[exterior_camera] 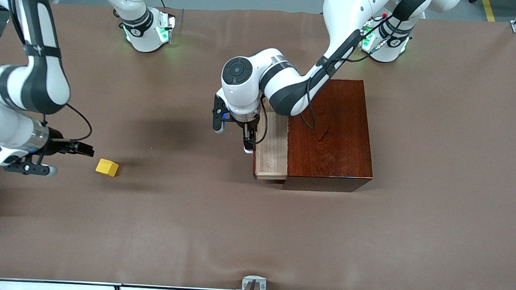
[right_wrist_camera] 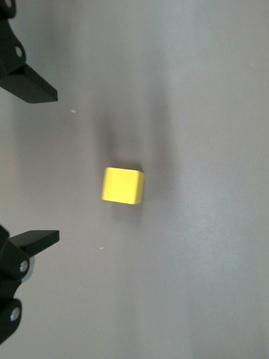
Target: Open drawer, take yellow block, close drawer
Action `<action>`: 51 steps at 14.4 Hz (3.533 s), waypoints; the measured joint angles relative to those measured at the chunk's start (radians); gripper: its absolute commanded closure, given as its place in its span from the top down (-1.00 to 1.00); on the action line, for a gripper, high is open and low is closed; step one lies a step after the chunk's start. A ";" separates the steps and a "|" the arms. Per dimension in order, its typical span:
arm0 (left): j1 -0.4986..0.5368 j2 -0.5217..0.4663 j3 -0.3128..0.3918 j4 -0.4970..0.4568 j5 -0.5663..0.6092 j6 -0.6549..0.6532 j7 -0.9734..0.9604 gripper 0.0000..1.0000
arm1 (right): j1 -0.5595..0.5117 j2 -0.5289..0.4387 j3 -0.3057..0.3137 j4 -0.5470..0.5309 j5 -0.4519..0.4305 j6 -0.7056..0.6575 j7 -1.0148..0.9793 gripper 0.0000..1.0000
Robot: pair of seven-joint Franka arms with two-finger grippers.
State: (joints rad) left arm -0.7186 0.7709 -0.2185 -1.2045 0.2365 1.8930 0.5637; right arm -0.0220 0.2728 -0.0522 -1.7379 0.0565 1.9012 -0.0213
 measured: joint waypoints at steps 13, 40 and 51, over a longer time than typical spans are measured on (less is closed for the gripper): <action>0.021 -0.020 0.039 -0.011 0.104 -0.208 0.051 1.00 | 0.026 -0.304 -0.007 0.061 -0.003 -0.311 0.001 1.00; 0.586 -0.467 -0.047 -0.031 -0.125 -0.406 -1.048 1.00 | 0.021 -0.286 -0.007 0.107 -0.066 -0.301 0.007 1.00; 0.687 -0.689 0.203 -0.236 -0.281 -0.428 -0.649 1.00 | 0.021 -0.281 -0.007 0.109 -0.066 -0.303 0.008 1.00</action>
State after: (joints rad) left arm -0.0319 0.0824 -0.0153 -1.4403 -0.0449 1.4652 -0.0854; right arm -0.0007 -0.0081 -0.0588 -1.6294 -0.0092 1.5986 -0.0138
